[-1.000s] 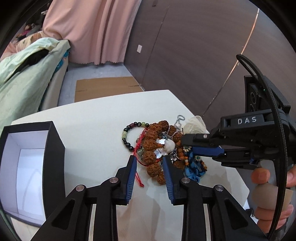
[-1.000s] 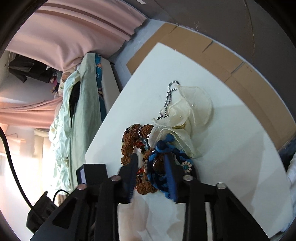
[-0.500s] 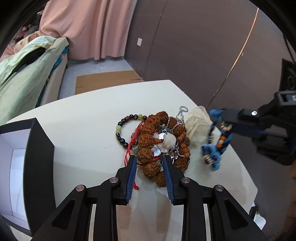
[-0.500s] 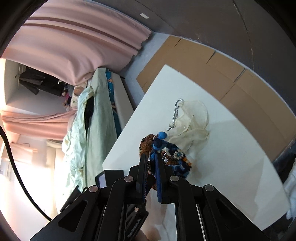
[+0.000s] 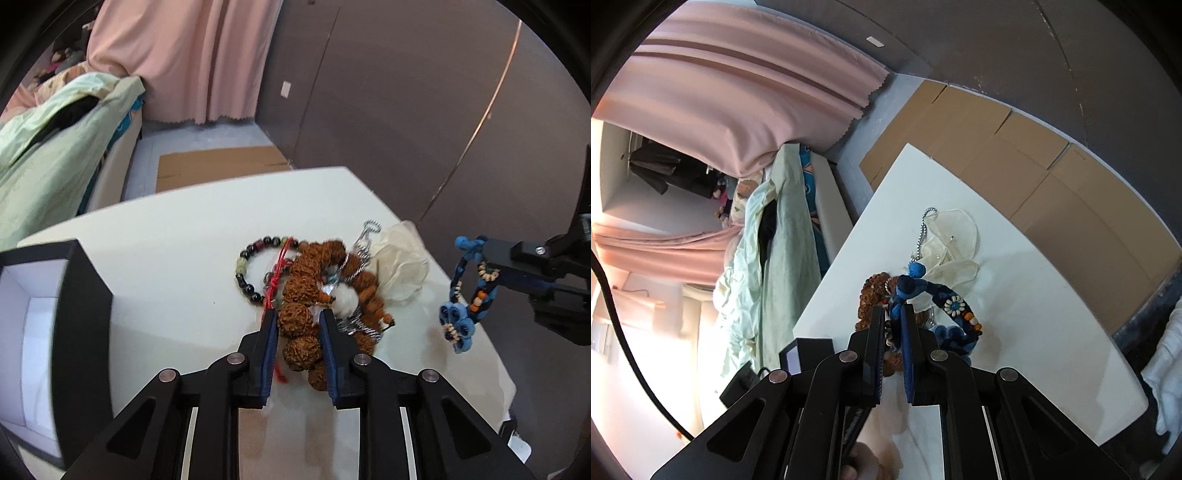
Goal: Organize jewelry
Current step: 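Grasp the brown bead bracelet with the left gripper while the right gripper grasps the blue beaded keychain, then carry both held items into the black box and open both grippers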
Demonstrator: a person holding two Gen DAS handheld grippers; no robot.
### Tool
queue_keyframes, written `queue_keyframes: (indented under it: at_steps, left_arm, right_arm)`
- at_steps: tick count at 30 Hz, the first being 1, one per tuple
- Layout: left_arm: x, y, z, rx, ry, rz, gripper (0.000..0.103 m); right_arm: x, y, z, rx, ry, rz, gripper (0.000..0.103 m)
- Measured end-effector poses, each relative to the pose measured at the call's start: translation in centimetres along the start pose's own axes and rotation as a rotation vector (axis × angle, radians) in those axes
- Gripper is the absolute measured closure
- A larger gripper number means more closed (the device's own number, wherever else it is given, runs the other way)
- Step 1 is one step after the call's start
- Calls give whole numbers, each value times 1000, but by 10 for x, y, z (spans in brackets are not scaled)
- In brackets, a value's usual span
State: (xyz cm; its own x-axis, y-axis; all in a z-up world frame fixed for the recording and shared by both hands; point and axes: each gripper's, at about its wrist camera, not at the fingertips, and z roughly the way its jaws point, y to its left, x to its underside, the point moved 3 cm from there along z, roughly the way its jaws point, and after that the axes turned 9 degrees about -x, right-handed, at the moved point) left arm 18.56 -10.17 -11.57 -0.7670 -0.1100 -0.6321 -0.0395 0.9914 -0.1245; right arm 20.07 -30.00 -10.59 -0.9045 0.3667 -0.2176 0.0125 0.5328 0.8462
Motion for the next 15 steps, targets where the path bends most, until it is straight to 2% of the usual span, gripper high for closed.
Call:
queue_keyframes:
  at_steps: [8, 15]
  left_arm:
    - [-8, 2, -42, 49, -79, -12, 83]
    - [-12, 7, -78, 36, -155, -14, 83]
  right_arm:
    - [7, 8, -4, -22, -6, -36, 93]
    - [14, 11, -4, -21, -3, -51, 93]
